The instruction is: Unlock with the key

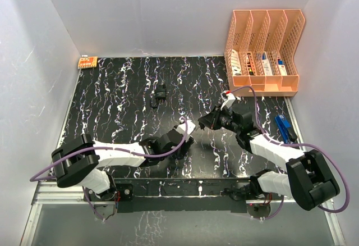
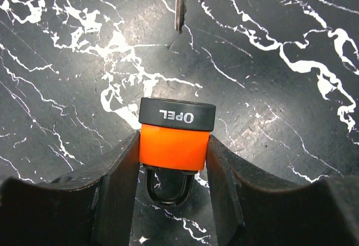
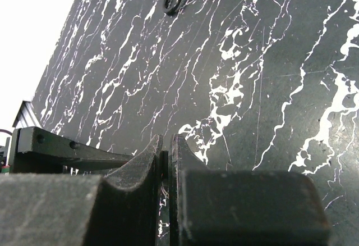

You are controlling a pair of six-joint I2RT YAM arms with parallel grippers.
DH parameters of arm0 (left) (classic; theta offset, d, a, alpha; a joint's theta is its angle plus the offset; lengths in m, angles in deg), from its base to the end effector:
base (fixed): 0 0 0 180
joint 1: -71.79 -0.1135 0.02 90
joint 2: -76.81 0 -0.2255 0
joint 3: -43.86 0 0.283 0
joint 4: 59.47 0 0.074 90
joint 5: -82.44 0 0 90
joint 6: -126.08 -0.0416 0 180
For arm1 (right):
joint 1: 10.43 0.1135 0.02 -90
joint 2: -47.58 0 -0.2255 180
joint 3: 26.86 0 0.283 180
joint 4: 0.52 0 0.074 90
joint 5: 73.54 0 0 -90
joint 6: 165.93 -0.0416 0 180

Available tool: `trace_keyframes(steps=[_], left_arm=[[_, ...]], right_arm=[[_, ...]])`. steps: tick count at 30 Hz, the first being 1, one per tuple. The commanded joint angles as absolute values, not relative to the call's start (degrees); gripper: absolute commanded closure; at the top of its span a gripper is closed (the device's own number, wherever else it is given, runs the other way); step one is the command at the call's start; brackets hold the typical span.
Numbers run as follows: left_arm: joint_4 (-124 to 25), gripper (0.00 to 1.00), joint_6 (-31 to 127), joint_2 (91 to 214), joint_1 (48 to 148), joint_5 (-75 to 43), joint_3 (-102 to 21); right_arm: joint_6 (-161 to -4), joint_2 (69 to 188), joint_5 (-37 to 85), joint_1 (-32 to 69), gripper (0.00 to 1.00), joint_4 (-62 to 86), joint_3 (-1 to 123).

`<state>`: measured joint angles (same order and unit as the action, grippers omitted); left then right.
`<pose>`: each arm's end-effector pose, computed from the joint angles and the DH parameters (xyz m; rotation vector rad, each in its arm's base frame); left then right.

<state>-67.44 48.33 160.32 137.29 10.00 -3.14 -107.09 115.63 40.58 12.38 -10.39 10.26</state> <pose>0.1449 -0.2876 0.1149 0.7602 1.9419 -0.5251 0.2542 0.1254 0.1370 -0.1488 2.0416 1.0165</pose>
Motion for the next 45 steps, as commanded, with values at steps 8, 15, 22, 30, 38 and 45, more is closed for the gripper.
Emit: trace_keyframes(steps=[8,15,22,30,38,45], left_arm=[[-75.5,1.0,46.1,156.1,137.7,11.5,-1.5],[-77.7,1.0,45.3,152.1,137.6,11.4,1.3],[-78.8,1.0,44.0,152.2,137.6,10.7,1.8],[-80.1,1.0,42.6,150.7,137.6,10.1,3.4],[-79.8,1.0,39.3,150.1,138.1,9.4,3.6],[-84.5,1.0,35.3,149.4,138.4,8.7,6.2]], right_arm=[[-107.0,117.5,42.2,12.2,1.0,-15.1,14.4],[-107.8,118.1,41.7,12.6,1.0,-15.9,14.7],[-108.5,119.6,41.6,13.5,1.0,-17.0,15.9],[-108.6,119.2,41.1,13.8,1.0,-17.7,15.4],[-109.0,117.3,40.4,14.0,1.0,-18.2,14.7],[-109.6,114.7,40.8,14.0,1.0,-18.1,13.8]])
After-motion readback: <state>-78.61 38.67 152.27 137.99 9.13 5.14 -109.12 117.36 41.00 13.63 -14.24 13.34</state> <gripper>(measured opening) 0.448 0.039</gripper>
